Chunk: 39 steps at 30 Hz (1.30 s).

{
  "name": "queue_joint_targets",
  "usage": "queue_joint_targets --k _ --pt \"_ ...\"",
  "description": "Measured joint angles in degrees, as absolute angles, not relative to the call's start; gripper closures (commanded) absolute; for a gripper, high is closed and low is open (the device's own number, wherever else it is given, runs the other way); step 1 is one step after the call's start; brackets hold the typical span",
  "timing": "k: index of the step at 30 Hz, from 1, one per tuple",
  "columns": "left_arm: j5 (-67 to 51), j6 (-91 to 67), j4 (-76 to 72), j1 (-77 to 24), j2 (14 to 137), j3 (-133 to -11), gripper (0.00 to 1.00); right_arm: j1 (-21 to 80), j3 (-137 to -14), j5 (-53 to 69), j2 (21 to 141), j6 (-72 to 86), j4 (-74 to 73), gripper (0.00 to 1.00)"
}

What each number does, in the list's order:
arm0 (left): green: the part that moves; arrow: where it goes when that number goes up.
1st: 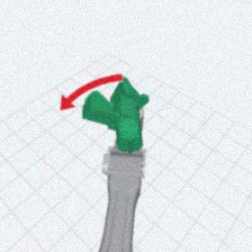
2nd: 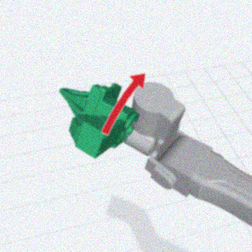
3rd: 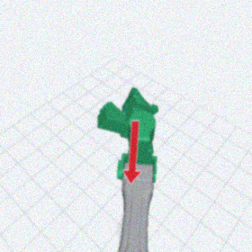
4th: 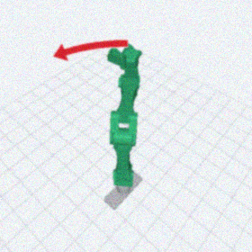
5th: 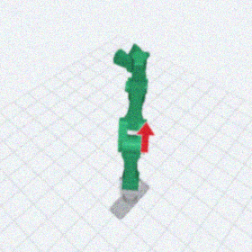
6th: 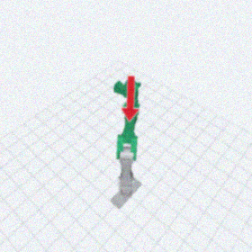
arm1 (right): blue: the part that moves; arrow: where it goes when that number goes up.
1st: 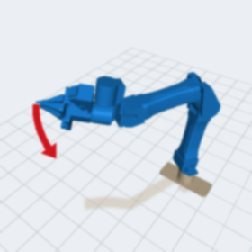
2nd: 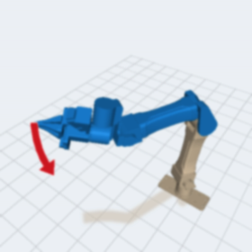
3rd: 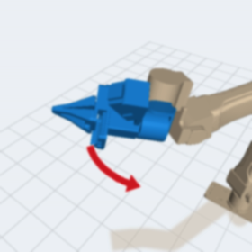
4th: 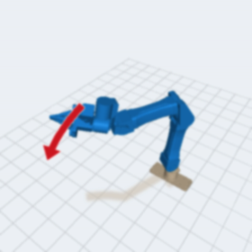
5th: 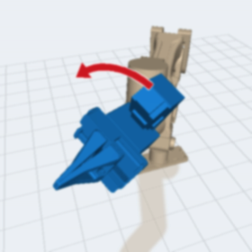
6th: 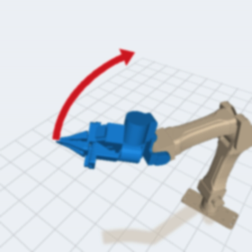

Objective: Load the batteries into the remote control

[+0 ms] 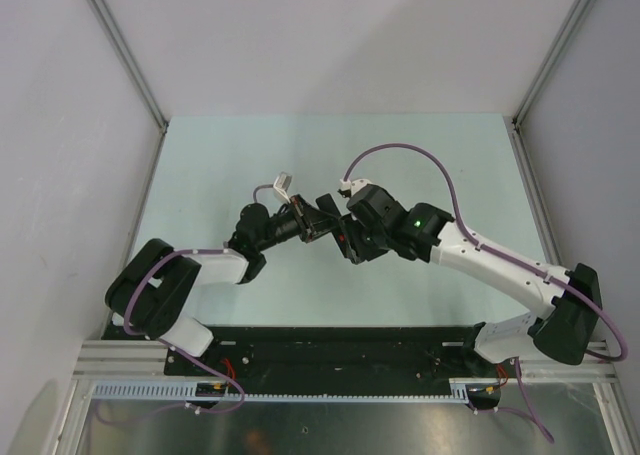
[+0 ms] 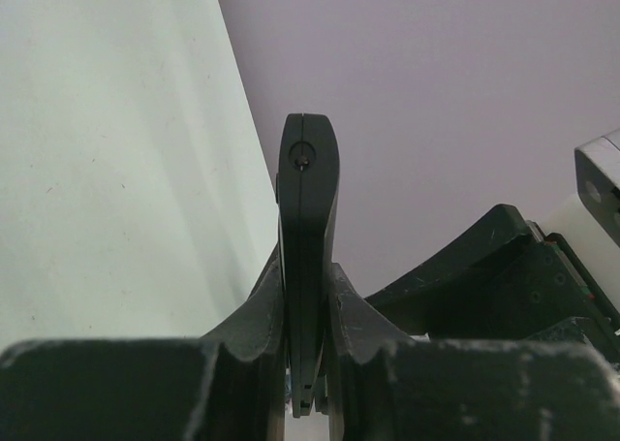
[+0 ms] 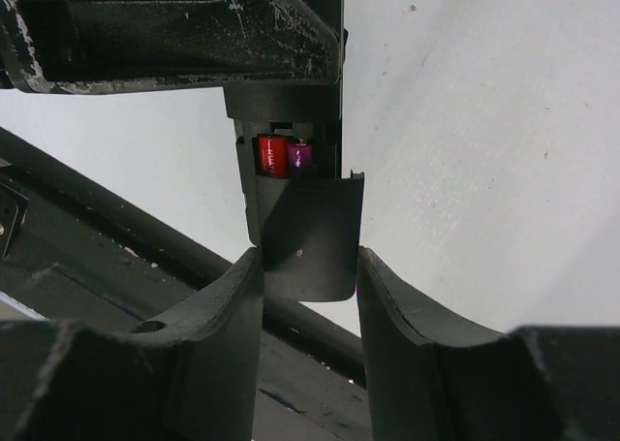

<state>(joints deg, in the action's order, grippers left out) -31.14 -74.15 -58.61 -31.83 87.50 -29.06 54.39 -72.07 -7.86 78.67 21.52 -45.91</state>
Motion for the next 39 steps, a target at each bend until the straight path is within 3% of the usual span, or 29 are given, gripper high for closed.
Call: queue_joint_targets --k 39 --pt "-30.98 -74.63 -59.09 -32.67 88.58 -29.08 1.00 54.76 -74.06 -9.30 80.49 20.32 -46.63 0.76"
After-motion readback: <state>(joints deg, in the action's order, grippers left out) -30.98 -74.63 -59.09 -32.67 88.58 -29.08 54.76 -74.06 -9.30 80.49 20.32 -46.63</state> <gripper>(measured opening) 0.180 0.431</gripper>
